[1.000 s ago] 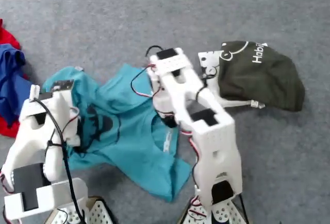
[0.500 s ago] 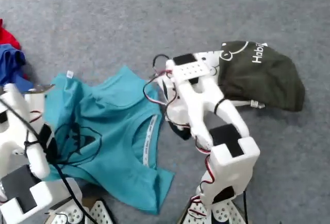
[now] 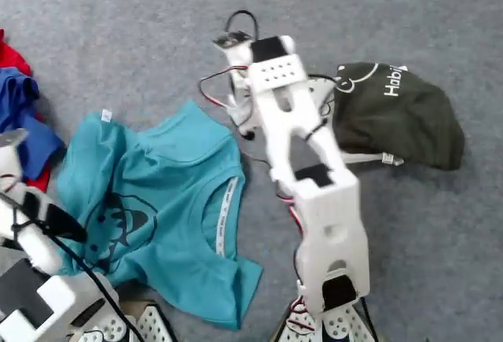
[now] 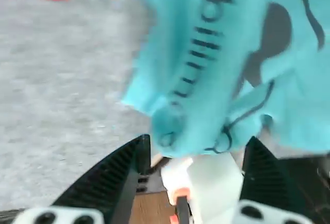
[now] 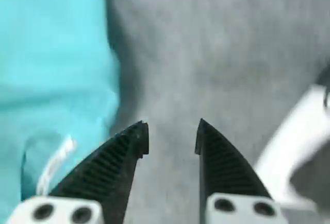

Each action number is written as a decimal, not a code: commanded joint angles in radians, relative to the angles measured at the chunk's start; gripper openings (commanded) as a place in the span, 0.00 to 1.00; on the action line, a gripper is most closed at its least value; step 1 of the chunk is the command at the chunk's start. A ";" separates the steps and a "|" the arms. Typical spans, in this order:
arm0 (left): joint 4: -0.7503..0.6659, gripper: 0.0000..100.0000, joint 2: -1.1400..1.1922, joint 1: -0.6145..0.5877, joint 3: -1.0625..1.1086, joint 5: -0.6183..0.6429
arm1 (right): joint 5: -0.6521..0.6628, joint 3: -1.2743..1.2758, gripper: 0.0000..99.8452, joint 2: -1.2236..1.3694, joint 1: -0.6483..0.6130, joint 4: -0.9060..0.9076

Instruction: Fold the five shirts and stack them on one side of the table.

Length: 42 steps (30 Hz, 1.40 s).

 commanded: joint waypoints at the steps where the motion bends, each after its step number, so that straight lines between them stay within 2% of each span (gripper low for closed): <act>1: 0.017 0.30 -0.021 -0.038 -0.163 0.089 | -0.012 -0.288 0.17 0.122 -0.054 0.006; 6: 0.017 0.30 -0.020 0.024 -0.352 0.258 | -0.008 -0.613 0.17 0.344 -0.083 -0.048; 10: 0.014 0.30 -0.006 0.180 -0.412 0.534 | -0.009 -0.762 0.17 0.504 -0.094 -0.092; 13: -0.086 0.30 0.035 0.334 -0.384 0.729 | -0.009 -0.809 0.17 0.591 -0.094 -0.130; 15: -0.186 0.31 0.080 0.390 -0.381 0.850 | -0.009 -0.831 0.16 0.618 -0.092 -0.133; 18: -0.315 0.31 0.181 0.432 -0.398 1.099 | -0.011 -0.843 0.16 0.619 -0.092 -0.089; 20: -0.341 0.31 0.264 0.441 -0.450 1.240 | -0.011 -0.858 0.16 0.598 -0.086 -0.017; 22: -0.334 0.31 0.364 0.452 -0.533 1.321 | -0.012 -0.863 0.16 0.570 -0.064 0.018; 25: -0.265 0.30 0.514 0.467 -0.687 1.404 | -0.071 -0.837 0.16 0.542 -0.043 0.014; 29: -0.153 0.29 0.718 0.483 -0.914 1.481 | -0.081 -0.740 0.16 0.501 -0.052 0.014; 33: 0.002 0.23 0.908 0.486 -1.167 1.485 | -0.078 -0.654 0.16 0.461 -0.077 0.008; 37: 0.018 0.16 1.060 0.487 -1.322 1.482 | -0.077 -0.608 0.16 0.481 -0.098 0.008; 41: 0.018 0.03 1.092 0.498 -1.369 1.445 | -0.051 -0.607 0.01 0.464 -0.037 0.012; 42: 0.018 0.03 1.092 0.501 -1.372 1.438 | -0.040 -0.599 0.02 0.450 -0.017 0.014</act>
